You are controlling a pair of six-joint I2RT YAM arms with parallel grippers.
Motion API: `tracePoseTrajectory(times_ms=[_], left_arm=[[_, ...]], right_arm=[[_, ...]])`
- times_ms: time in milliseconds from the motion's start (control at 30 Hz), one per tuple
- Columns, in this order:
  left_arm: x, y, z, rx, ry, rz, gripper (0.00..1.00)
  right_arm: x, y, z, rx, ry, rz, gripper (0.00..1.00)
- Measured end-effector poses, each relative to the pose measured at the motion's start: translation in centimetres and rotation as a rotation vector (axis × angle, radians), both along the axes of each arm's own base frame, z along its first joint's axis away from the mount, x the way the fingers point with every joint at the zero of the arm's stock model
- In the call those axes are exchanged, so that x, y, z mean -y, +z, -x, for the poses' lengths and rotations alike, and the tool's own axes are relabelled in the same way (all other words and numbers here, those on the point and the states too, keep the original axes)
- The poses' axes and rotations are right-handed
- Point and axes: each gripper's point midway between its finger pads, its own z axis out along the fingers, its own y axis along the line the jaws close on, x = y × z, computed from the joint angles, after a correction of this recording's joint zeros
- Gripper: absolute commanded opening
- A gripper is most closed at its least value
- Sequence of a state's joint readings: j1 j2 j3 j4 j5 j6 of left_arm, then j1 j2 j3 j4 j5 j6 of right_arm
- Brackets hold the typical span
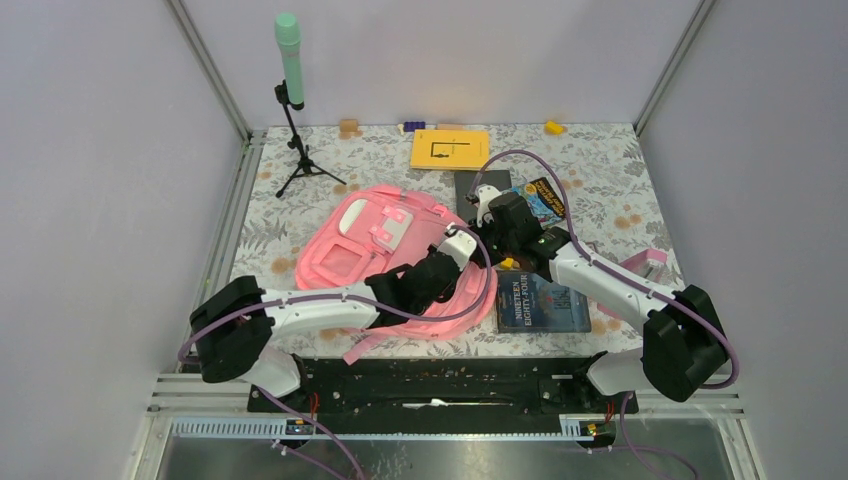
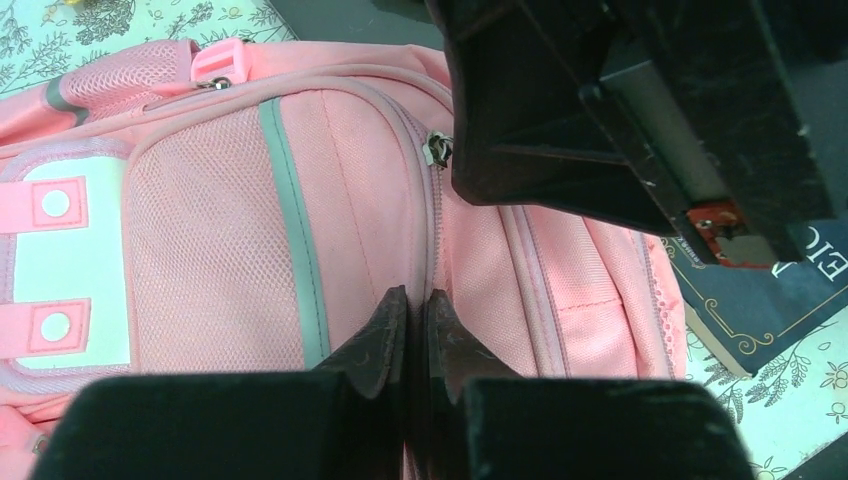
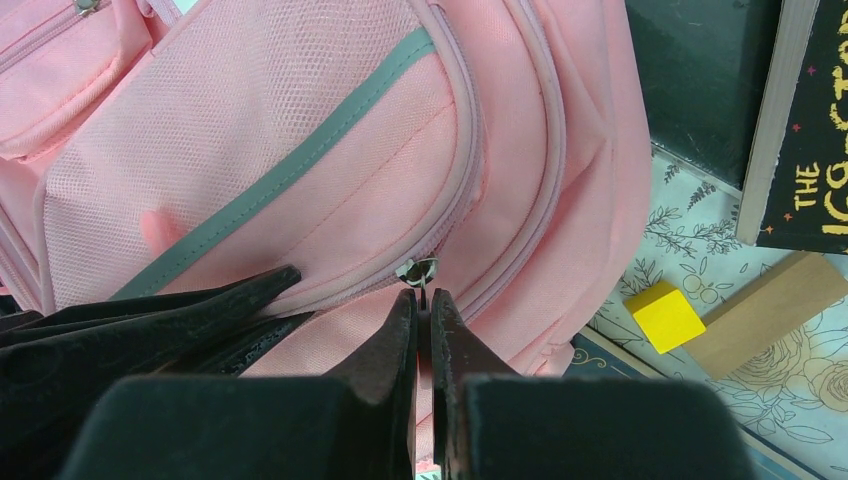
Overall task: Pack the student bag
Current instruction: Zip the student bag at the center of the board.
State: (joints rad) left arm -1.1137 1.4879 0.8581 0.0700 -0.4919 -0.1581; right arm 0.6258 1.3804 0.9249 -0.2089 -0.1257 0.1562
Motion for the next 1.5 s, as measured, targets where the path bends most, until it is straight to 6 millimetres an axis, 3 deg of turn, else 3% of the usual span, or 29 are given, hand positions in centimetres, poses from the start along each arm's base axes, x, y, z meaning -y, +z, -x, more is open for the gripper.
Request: tracePoseTrajectory(times_ms=[200,767,1500], left_arm=[[-0.2,0.3,0.1,0.006,0.003,0.008,0.0],[-4.5,2.4,3.8,0.017,-0.059,0.141,0.0],[-9.5,3.9,6.4,0.014,-0.052,0.182,0.0]], right_arm=[[0.0,0.0,0.0,0.001,0.002,0.001,0.0],[-1.8,2.0,1.0,-0.009,0.117,-0.021,0.0],[-5.7,2.7,1.3,-0.121,0.464,0.036,0.0]])
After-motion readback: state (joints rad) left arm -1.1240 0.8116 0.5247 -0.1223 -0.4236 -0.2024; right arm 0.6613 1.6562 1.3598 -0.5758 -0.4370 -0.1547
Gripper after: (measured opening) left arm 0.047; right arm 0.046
